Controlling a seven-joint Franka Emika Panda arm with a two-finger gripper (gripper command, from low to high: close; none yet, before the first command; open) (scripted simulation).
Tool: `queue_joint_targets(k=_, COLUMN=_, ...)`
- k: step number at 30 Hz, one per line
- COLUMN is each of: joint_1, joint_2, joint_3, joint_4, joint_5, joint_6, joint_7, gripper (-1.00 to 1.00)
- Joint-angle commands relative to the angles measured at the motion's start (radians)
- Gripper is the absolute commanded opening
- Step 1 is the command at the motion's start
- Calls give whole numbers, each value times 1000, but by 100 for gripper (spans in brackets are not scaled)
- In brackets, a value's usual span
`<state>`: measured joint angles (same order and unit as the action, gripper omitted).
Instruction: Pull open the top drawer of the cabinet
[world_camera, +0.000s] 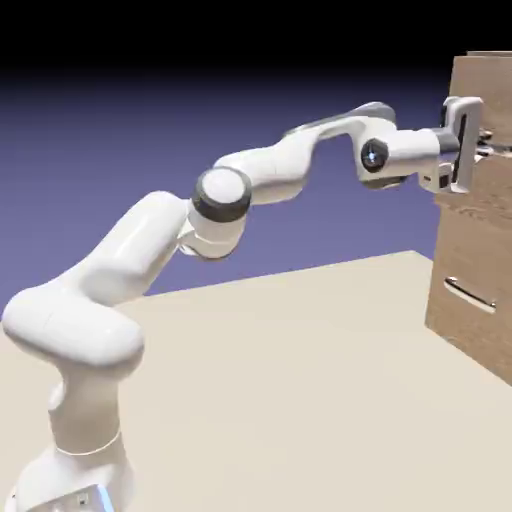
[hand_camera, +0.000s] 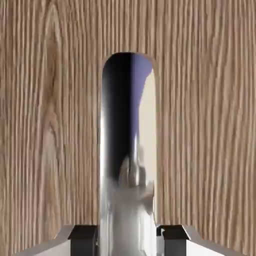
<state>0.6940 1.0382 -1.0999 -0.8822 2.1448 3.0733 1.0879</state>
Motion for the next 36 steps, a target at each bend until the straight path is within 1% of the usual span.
queue_joint_targets(k=1, joint_1=20, joint_2=-11, joint_3=-13, joint_4=-27, joint_5=44, joint_6=-7, joint_7=-44, gripper=-100)
queue_joint_targets(k=7, joint_1=180, joint_2=-73, joint_3=-133, joint_4=-234, joint_5=276, joint_6=-70, joint_7=-264, gripper=-100)
queue_joint_targets(k=16, joint_1=452, joint_2=-146, joint_3=-321, joint_4=-560, joint_5=451, joint_6=-166, joint_7=-453, gripper=-100)
queue_joint_targets(k=26, joint_1=805, joint_2=-193, joint_3=-562, joint_4=-914, joint_5=528, joint_6=-244, joint_7=-573, gripper=-100)
queue_joint_targets(k=35, joint_1=1125, joint_2=-168, joint_3=-789, joint_4=-1191, joint_5=528, joint_6=-278, joint_7=-603, gripper=-100)
queue_joint_targets(k=36, joint_1=1125, joint_2=-168, joint_3=-789, joint_4=-1191, joint_5=528, joint_6=-278, joint_7=-603, gripper=100)
